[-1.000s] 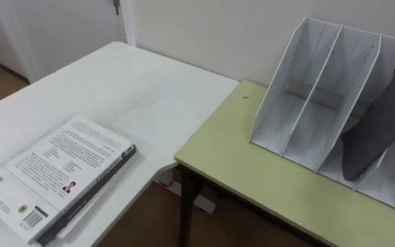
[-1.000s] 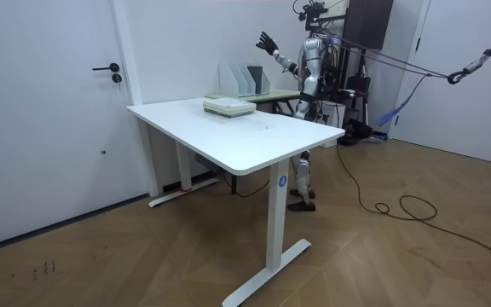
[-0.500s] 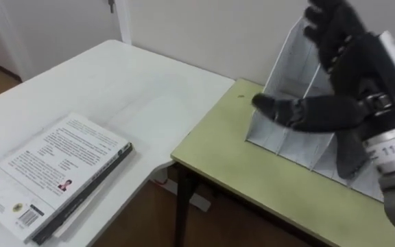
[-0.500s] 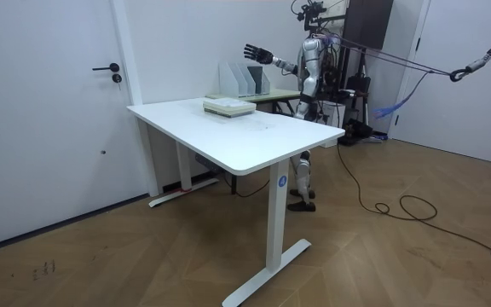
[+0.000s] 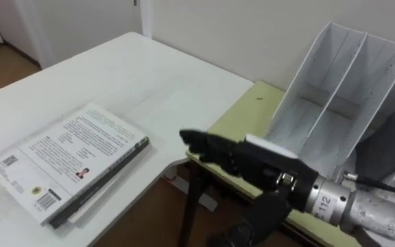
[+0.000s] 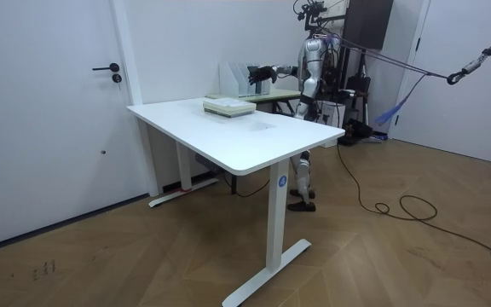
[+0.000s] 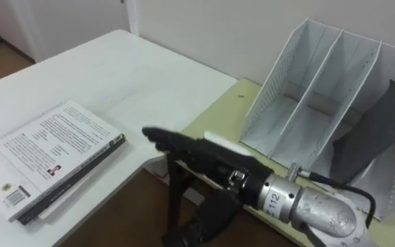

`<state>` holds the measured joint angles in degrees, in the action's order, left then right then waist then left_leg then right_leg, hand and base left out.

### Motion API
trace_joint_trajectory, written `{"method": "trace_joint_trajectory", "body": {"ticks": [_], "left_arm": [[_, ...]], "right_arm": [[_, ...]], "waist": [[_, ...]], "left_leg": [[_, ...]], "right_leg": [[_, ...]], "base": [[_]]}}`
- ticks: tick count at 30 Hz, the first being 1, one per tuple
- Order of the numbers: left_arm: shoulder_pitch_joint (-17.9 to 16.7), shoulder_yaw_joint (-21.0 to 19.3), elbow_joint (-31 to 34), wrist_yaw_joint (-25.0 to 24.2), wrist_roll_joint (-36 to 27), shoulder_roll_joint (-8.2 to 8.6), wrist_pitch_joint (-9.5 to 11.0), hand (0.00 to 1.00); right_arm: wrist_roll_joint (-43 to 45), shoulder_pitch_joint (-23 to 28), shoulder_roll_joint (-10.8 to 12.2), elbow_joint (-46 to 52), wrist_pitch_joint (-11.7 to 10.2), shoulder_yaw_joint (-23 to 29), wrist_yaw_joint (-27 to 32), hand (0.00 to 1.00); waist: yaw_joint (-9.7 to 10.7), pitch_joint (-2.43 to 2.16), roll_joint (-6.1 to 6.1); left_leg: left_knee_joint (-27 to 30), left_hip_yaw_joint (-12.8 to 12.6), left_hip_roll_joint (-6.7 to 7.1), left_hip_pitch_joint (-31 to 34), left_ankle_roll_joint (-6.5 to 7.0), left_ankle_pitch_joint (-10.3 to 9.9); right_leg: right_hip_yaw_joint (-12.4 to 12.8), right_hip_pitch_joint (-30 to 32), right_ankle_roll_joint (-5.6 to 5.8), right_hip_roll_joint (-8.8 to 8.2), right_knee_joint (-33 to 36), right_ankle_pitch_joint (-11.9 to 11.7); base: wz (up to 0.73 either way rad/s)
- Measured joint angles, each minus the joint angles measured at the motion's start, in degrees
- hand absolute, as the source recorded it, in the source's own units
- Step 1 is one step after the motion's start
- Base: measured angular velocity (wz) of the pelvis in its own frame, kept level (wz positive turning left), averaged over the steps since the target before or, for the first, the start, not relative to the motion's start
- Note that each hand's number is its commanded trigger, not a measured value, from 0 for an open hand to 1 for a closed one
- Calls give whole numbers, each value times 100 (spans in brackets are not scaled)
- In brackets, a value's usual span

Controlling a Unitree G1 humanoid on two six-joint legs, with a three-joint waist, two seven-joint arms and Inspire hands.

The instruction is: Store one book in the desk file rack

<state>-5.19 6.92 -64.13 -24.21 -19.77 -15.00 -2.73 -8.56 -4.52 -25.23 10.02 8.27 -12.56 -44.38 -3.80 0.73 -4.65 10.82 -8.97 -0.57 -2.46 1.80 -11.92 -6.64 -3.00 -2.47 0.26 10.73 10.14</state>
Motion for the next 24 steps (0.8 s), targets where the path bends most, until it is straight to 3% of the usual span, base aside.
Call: {"method": "trace_joint_trajectory", "body": {"ticks": [6,11,13,19,24], "left_arm": [[62,6,1,-28,-108,-6,-130,0],[66,24,-12,-10,-209,41,-162,0],[49,100,-15,71,-327,107,-155,0],[-13,14,-24,288,-300,337,-57,0],[-93,-134,-28,428,-253,419,42,0]], "right_arm": [[902,228,21,-992,180,-414,-444,0],[2193,392,410,-2401,183,-431,-188,0],[2859,618,547,-2966,184,-425,175,0],[3936,795,1116,-4438,74,-264,1206,0],[4432,779,1390,-5536,-303,83,2217,0]], "waist": [[-154,-22,-50],[-174,-15,41],[-216,-59,128],[-218,-75,330],[-242,-86,331]], "left_leg": [[98,139,8,107,2,-1],[118,209,23,130,3,0],[106,216,35,129,6,0],[98,212,36,94,4,3],[92,213,41,53,2,6]], "right_leg": [[-157,3,-1,-22,1,-1],[-217,-4,-1,-33,2,-1],[-232,0,0,-40,2,0],[-284,-29,-3,-41,-26,3],[-288,-118,2,-36,-145,2]], "base": [[14],[5],[0],[0],[4]]}}
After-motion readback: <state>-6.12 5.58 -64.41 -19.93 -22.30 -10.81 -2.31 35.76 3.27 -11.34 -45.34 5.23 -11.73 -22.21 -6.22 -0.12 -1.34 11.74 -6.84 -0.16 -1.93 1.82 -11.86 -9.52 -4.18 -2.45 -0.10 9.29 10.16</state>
